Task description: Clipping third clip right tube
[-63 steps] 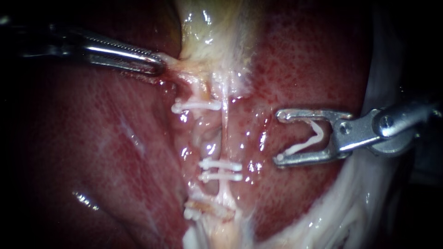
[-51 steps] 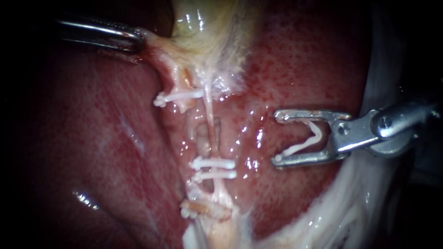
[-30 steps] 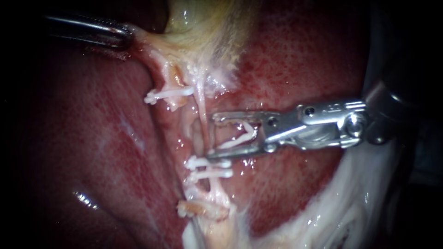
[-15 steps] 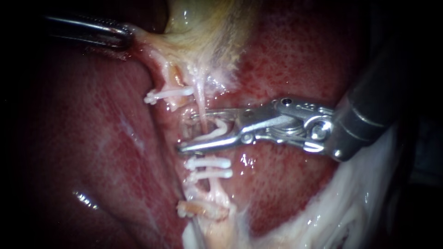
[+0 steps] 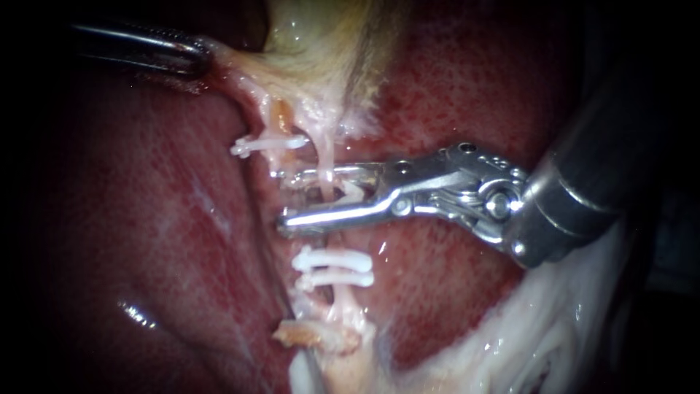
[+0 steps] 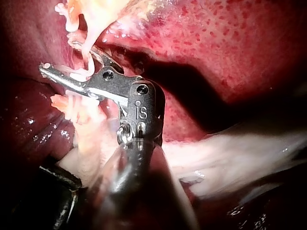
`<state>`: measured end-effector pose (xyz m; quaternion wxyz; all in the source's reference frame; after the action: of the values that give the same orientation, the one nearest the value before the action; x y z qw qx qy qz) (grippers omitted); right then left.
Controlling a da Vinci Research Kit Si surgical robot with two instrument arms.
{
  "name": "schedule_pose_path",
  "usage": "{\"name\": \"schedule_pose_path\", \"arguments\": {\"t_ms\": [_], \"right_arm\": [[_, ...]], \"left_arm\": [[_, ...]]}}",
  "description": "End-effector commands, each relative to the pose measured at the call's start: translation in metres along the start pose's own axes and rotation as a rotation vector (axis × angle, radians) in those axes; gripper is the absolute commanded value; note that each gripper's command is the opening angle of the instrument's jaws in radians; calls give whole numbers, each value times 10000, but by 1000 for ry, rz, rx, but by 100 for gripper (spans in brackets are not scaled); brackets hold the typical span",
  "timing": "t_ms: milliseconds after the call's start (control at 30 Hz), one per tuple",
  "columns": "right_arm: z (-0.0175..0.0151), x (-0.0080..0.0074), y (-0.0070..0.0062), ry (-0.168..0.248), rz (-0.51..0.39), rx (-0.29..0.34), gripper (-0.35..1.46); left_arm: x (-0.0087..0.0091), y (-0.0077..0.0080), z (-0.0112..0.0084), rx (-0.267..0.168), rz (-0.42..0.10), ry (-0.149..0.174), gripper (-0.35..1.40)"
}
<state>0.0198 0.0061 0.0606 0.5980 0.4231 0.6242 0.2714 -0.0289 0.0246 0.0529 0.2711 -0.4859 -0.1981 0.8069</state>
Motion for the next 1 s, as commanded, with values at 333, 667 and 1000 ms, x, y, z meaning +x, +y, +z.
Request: {"name": "schedule_pose_path", "arguments": {"t_ms": [333, 667, 1000], "right_arm": [[-7, -2, -3, -19, 49, 38, -15], [-10, -2, -5, -26, 114, 51, -35], [-9, -2, -5, -27, 114, 53, -35]], "left_arm": [[-1, -1, 0, 0, 0, 0, -35], [-1, -2, 1, 0, 0, 0, -35], [-1, -2, 1, 1, 0, 0, -35]]}}
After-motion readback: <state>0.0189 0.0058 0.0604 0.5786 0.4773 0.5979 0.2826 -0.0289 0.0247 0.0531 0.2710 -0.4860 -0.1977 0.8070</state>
